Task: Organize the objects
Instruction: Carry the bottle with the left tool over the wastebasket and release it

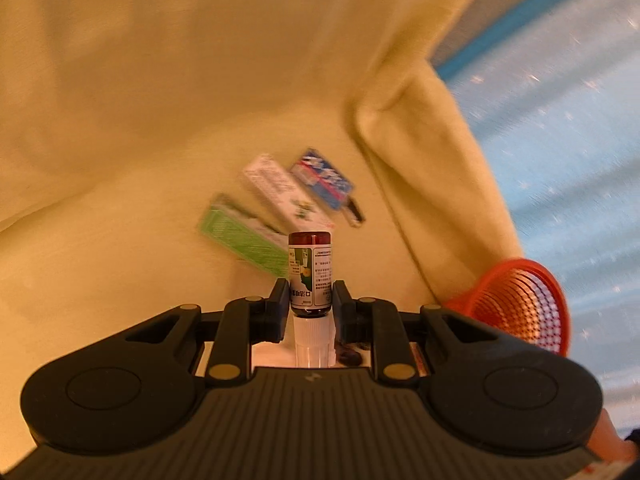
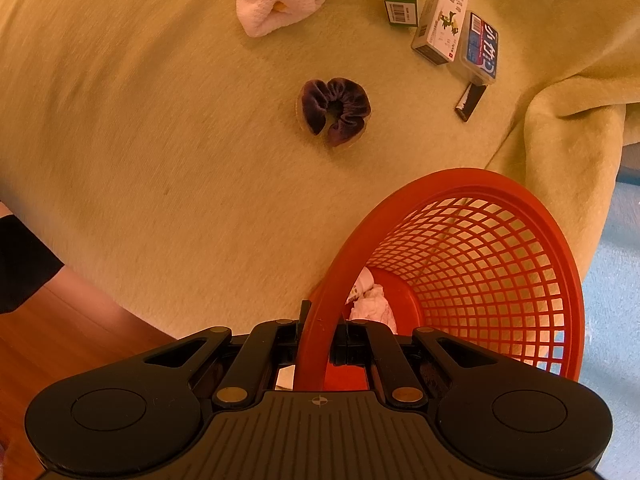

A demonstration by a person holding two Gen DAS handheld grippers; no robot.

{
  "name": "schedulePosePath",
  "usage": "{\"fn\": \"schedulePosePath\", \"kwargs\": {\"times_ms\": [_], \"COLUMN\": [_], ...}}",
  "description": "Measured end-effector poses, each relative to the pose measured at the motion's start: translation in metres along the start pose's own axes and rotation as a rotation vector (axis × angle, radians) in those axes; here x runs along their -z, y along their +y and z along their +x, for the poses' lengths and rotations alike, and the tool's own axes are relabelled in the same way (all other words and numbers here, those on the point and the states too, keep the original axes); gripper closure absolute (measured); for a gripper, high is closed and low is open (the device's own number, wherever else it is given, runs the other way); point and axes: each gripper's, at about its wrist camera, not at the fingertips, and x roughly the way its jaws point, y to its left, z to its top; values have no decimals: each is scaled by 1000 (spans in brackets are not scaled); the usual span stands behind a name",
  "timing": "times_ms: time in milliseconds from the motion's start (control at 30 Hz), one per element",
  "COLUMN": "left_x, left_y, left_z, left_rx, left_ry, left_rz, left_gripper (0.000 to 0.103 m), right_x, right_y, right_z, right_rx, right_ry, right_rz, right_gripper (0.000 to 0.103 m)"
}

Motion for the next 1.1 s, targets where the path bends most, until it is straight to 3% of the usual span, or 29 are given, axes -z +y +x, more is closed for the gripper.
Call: {"fn": "schedulePosePath", "kwargs": {"times_ms": [400, 600, 833, 1100], "left_x": [13, 21, 30, 39], "left_y": [-123, -176, -210, -227], "left_z": [24, 40, 57, 71], "left_rx": [126, 131, 132, 149], "left_ry": [95, 154, 194, 228], "left_rz": [208, 327, 433, 466], "left_gripper": [85, 85, 85, 85], "right_x": [0, 1, 3, 5], "right_y": [0, 1, 0, 0], "right_z": [0, 0, 0, 0], "right_rx": [2, 4, 4, 4], "right_ry": [-3, -7, -13, -19], "right_rz": [1, 3, 12, 16], "right_gripper": [100, 101, 101, 101]}}
